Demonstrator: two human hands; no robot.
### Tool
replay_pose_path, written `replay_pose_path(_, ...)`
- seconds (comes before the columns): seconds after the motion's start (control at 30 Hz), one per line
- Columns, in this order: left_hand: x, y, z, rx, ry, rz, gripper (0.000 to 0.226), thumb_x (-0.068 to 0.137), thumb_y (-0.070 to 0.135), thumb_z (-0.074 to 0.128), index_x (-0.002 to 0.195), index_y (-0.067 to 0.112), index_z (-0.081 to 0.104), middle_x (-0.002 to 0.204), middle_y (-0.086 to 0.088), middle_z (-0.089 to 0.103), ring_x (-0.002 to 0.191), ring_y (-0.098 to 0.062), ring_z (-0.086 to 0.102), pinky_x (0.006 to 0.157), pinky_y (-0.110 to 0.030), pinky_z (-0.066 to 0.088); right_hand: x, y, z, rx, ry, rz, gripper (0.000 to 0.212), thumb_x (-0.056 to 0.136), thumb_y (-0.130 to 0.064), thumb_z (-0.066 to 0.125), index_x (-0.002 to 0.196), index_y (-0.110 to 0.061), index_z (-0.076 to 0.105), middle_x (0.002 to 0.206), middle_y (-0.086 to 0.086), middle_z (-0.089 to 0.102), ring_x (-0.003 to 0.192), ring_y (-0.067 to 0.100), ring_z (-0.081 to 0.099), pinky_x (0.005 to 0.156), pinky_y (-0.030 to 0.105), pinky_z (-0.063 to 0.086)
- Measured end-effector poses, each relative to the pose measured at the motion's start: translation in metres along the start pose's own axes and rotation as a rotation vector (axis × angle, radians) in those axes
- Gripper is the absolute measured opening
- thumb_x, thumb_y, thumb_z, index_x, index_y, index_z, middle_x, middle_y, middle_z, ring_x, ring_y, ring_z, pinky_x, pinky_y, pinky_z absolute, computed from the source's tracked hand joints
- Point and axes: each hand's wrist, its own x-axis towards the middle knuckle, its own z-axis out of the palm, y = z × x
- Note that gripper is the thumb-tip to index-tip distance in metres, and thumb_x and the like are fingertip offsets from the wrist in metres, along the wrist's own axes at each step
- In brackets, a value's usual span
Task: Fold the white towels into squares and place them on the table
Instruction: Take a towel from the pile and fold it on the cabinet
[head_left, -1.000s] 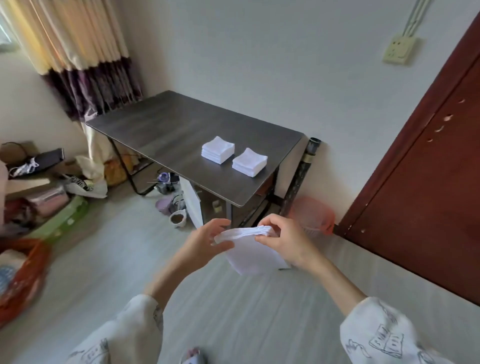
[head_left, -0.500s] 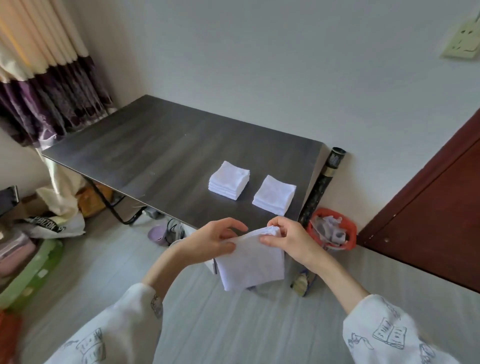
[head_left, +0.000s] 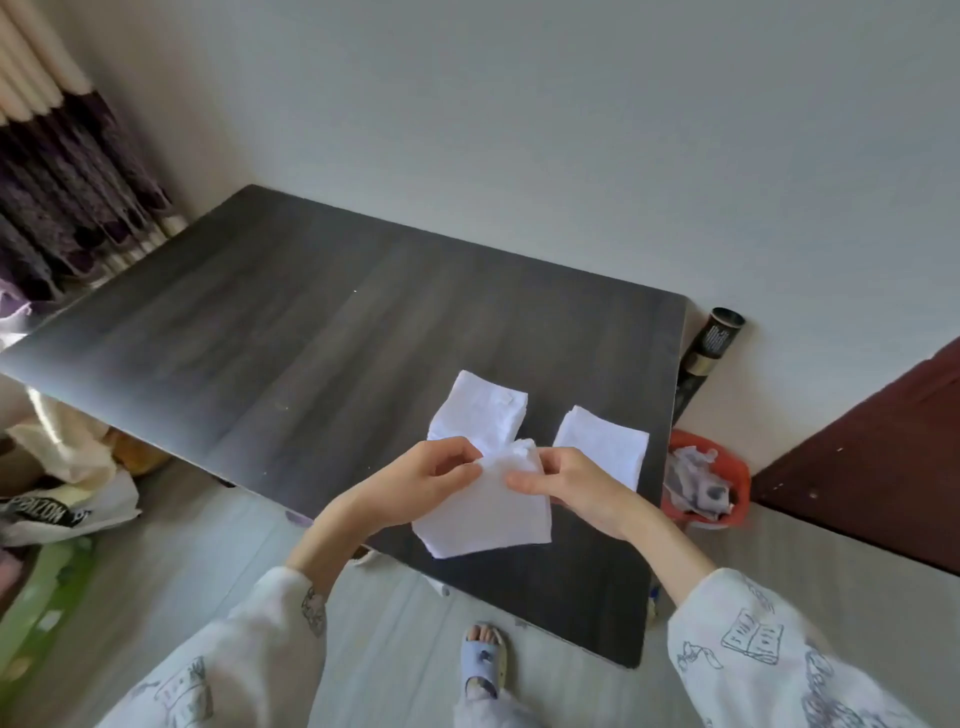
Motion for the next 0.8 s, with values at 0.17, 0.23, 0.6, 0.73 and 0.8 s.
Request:
replay_pose_path(0.17, 0.045, -0.012, -0.043, -0.298, -0.012, -0.112, 0.020, 0.097, 0.024, 0.044, 0.083, 0.016, 0.056, 0.076, 0.004, 0.059, 0.066, -0.012, 0.056, 0.054, -0.021, 0.044, 0.052, -0.005, -0.019, 0.090, -0.054, 0.092, 0.011, 0.088, -0.029, 0.061, 0.097, -0.023, 0.062, 0.106, -0.002, 0.066, 0.105, 0.014, 0.061, 0.095, 0.027, 0.047)
replay_pose_path(0.23, 0.061, -0.020, -0.054, -0.408, -0.009, -0.133, 0.019, 0.098, 0.024, 0.044, 0.086, 0.013, 0.055, 0.075, 0.004, 0.059, 0.064, -0.012, 0.056, 0.051, -0.021, 0.042, 0.065, -0.003, -0.025, 0.123, -0.049, 0.126, 0.009, 0.089, -0.026, 0.060, 0.097, -0.023, 0.061, 0.103, -0.005, 0.066, 0.103, 0.012, 0.061, 0.090, 0.023, 0.048)
replay_pose_path(0.6, 0.150, -0.089, -0.080, -0.554, -0.114, -0.363, 0.022, 0.098, 0.018, 0.038, 0.107, 0.018, 0.058, 0.093, -0.004, 0.063, 0.080, -0.019, 0.058, 0.066, -0.033, 0.049, 0.132, 0.016, -0.036, 0.739, 0.215, 0.306, 0.026, 0.092, -0.012, 0.054, 0.116, -0.006, 0.057, 0.111, 0.011, 0.066, 0.105, 0.027, 0.063, 0.088, 0.037, 0.052)
replay_pose_path(0.73, 0.174, -0.109, -0.076, -0.485, -0.157, -0.419, 0.017, 0.099, 0.020, 0.038, 0.109, 0.017, 0.052, 0.104, -0.008, 0.061, 0.088, -0.022, 0.063, 0.067, -0.035, 0.056, 0.155, 0.020, -0.032, 0.749, 0.386, 0.399, 0.024, 0.090, -0.007, 0.053, 0.113, -0.009, 0.058, 0.112, 0.009, 0.066, 0.106, 0.024, 0.062, 0.086, 0.035, 0.051)
replay_pose_path(0.8, 0.184, -0.116, -0.074, -0.425, -0.153, -0.423, 0.016, 0.098, 0.024, 0.040, 0.109, 0.016, 0.050, 0.106, -0.007, 0.061, 0.087, -0.020, 0.064, 0.068, -0.036, 0.058, 0.166, 0.020, -0.032, 0.728, 0.446, 0.411, 0.024, 0.091, -0.007, 0.052, 0.114, -0.010, 0.059, 0.113, 0.008, 0.065, 0.106, 0.024, 0.061, 0.084, 0.033, 0.050)
